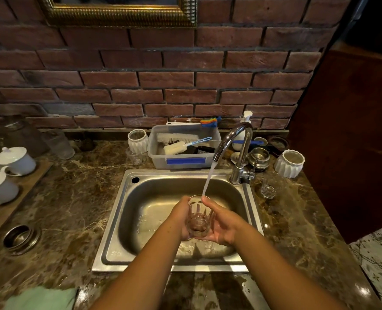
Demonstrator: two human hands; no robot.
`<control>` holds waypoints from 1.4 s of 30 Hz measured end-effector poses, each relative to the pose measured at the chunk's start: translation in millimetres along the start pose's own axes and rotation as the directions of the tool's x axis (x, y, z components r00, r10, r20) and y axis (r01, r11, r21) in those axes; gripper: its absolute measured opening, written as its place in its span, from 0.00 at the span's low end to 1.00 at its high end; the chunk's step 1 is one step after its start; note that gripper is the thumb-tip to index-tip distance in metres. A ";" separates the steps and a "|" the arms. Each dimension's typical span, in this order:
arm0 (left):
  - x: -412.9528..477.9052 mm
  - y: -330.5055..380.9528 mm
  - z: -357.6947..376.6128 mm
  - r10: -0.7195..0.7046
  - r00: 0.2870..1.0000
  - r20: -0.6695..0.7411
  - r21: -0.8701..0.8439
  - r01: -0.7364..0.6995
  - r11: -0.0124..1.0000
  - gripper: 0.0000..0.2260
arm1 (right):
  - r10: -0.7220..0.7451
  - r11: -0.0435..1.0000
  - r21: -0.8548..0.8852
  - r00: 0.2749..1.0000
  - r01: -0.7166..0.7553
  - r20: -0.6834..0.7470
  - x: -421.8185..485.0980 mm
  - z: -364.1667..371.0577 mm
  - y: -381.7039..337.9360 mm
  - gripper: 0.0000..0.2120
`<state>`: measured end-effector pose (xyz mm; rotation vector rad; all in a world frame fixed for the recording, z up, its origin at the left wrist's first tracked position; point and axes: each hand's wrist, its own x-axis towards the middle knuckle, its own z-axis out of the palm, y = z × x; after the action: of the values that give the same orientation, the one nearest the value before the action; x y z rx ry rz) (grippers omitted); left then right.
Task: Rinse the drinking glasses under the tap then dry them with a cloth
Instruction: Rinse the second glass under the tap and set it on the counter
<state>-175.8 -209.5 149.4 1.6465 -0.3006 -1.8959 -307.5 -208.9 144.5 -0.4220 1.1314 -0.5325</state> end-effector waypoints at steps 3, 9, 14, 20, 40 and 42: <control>-4.9 -3.0 0.1 0.040 0.999 0.018 0.000 -0.040 0.999 0.26 | -0.083 0.992 -0.099 0.996 0.082 -0.015 -3.1 0.8 1.1 0.24; -13.7 -15.6 7.9 0.117 0.991 0.066 -0.147 -0.106 0.983 0.31 | -0.342 0.871 -0.388 0.939 0.301 -0.041 -18.5 1.7 -0.4 0.26; -22.6 -25.4 5.2 0.094 0.986 0.142 -0.281 -0.051 0.958 0.28 | -0.527 0.637 -0.600 0.841 0.485 0.120 -43.4 1.6 -3.8 0.29; -36.0 -43.6 6.9 0.138 0.962 0.234 -0.329 -0.055 0.943 0.19 | -0.535 0.409 -0.726 0.790 0.552 0.299 -63.9 -9.4 0.0 0.35; -8.3 -117.2 23.3 0.467 0.879 0.094 0.780 -0.357 0.515 0.13 | -0.265 -0.323 -0.924 0.918 0.205 0.296 -77.5 -105.5 -25.8 0.39; -1.0 -137.0 14.1 0.509 0.854 0.107 0.888 -0.313 0.338 0.27 | -0.283 -0.326 -0.934 0.928 0.146 0.244 -73.6 -122.5 -32.6 0.40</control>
<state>-229.0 -103.3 79.6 2.0487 -1.7280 -1.1337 -451.1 -197.1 171.7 -2.2703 1.3680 0.3257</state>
